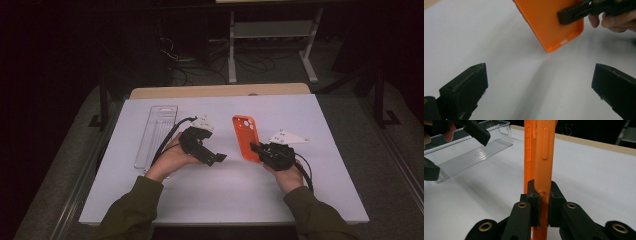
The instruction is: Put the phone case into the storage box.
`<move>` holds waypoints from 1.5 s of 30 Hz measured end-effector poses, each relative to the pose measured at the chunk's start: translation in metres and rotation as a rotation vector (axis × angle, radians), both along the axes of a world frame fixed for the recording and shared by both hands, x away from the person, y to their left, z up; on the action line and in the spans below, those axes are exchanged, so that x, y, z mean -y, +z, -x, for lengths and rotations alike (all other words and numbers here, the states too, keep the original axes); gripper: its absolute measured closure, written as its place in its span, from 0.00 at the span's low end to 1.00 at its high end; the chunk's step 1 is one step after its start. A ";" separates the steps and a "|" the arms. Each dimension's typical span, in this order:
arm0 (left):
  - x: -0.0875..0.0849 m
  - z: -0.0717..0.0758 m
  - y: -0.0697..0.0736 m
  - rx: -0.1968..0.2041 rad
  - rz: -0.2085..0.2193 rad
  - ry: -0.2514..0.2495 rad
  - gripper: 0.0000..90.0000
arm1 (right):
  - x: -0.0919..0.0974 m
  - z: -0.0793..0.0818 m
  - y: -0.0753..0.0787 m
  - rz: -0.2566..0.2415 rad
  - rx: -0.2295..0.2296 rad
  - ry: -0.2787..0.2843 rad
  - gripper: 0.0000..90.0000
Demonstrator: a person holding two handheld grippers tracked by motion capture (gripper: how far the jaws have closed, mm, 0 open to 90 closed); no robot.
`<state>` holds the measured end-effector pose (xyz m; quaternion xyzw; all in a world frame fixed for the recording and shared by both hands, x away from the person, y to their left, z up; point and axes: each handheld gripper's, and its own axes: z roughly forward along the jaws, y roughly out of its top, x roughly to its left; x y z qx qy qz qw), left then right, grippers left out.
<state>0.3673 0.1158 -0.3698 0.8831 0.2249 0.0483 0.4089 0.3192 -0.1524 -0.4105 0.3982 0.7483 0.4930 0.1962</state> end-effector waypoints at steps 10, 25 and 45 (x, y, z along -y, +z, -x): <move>0.001 0.000 0.002 0.013 0.073 0.029 0.00 | -0.004 0.001 -0.002 -0.007 -0.006 -0.011 0.91; 0.000 -0.001 0.006 0.032 0.166 0.077 0.00 | -0.017 0.005 -0.002 -0.001 0.009 -0.021 0.90; -0.002 -0.002 0.009 0.041 0.222 0.109 0.00 | -0.042 0.011 -0.003 0.007 0.023 0.005 0.90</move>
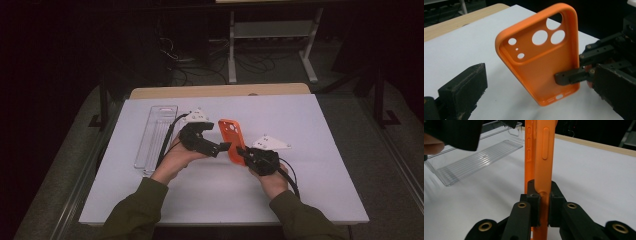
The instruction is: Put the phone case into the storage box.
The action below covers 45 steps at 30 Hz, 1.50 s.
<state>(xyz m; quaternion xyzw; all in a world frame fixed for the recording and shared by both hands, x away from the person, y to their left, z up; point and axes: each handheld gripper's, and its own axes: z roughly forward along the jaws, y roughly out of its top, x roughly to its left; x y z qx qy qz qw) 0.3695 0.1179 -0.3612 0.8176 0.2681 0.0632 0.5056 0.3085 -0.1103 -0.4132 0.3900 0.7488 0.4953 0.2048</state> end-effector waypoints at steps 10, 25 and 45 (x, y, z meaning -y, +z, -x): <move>0.000 -0.002 -0.001 0.000 0.018 0.015 0.00 | -0.008 0.003 0.000 0.009 0.007 0.018 0.90; 0.006 -0.001 -0.002 -0.004 0.060 0.030 0.00 | -0.017 0.008 0.000 0.009 0.002 0.035 0.90; 0.014 0.001 -0.005 -0.013 0.066 0.045 0.00 | -0.024 0.012 -0.002 0.028 0.015 0.033 0.90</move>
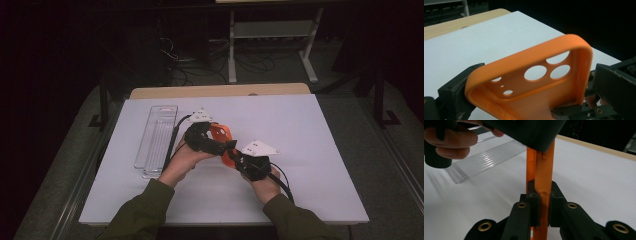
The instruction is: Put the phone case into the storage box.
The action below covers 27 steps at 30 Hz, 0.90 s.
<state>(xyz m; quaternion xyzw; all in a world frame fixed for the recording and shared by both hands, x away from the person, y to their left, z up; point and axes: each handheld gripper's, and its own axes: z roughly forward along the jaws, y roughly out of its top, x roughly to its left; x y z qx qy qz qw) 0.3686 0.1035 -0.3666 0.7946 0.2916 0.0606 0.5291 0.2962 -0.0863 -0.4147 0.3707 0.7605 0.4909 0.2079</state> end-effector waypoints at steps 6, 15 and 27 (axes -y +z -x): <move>0.000 0.000 0.000 -0.013 0.005 0.009 0.00 | -0.001 0.000 -0.001 0.007 0.000 0.006 0.90; 0.000 0.001 0.001 -0.010 -0.001 0.024 0.04 | -0.003 0.000 -0.002 0.024 -0.006 0.012 0.90; -0.003 0.001 0.002 0.009 0.003 0.032 0.13 | -0.003 0.000 -0.003 0.039 -0.006 0.019 0.89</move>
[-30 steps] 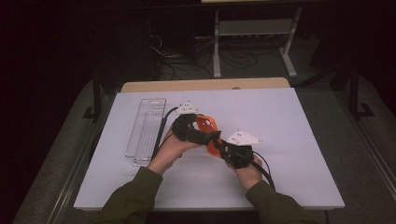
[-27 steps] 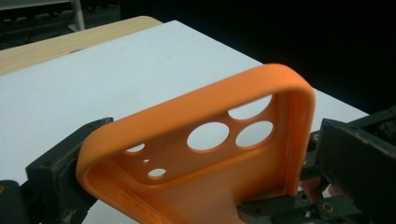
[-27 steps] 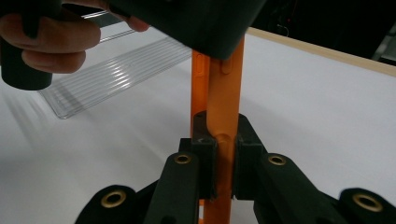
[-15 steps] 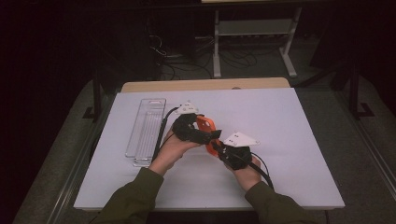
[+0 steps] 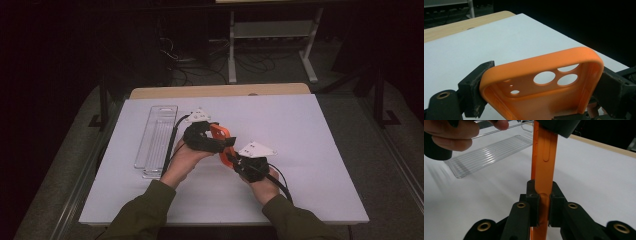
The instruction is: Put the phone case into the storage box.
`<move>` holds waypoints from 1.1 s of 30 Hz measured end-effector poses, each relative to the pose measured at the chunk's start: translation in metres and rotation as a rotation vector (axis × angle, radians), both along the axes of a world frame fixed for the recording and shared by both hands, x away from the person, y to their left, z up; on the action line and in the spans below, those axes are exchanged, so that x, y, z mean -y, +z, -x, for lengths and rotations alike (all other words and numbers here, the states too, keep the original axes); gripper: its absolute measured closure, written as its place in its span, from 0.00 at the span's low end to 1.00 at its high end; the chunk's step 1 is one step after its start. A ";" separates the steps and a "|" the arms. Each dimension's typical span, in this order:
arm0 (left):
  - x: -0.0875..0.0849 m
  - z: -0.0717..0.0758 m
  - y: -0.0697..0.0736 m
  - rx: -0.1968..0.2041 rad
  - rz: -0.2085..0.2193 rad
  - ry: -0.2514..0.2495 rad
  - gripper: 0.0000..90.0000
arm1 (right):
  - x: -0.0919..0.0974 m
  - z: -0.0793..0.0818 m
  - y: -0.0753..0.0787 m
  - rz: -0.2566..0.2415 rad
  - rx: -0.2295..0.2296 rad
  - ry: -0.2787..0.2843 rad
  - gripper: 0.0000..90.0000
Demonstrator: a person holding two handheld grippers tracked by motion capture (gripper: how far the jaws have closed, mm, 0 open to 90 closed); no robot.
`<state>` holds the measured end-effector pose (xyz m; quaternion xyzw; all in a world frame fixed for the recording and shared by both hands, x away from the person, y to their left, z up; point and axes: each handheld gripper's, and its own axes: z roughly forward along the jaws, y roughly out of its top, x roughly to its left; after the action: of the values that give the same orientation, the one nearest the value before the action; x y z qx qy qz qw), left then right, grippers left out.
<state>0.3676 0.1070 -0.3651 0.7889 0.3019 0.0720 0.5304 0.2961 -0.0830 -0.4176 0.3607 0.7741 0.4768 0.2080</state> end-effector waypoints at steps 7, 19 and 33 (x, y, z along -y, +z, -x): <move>-0.001 -0.001 0.001 -0.001 -0.004 -0.009 0.14 | 0.000 -0.001 0.000 -0.002 -0.001 -0.001 0.88; -0.012 -0.012 0.008 0.033 -0.048 0.015 0.16 | 0.010 -0.006 0.003 -0.036 -0.045 0.011 0.52; -0.023 -0.023 0.027 0.052 -0.027 0.037 0.16 | 0.025 -0.010 0.002 -0.032 -0.055 0.045 0.21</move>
<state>0.3907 0.1304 -0.3385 0.7880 0.3017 0.1065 0.5260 0.3063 -0.1078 -0.4158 0.3594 0.7799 0.4834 0.1700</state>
